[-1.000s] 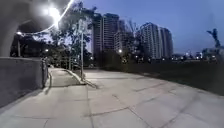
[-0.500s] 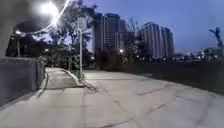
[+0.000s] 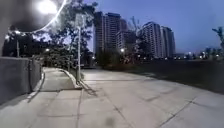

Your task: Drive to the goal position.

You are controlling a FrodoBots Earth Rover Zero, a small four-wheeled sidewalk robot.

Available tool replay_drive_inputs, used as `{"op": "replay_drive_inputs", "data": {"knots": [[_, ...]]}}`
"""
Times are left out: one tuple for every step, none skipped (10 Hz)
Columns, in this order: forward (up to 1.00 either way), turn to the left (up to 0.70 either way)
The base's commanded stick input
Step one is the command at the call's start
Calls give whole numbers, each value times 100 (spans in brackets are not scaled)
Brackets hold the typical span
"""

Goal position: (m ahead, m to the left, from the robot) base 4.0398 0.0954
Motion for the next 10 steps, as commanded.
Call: {"op": "replay_drive_inputs", "data": {"knots": [[70,0],[70,0],[70,0],[70,6],[70,29],[70,35],[70,35],[70,35],[70,35],[70,35]]}}
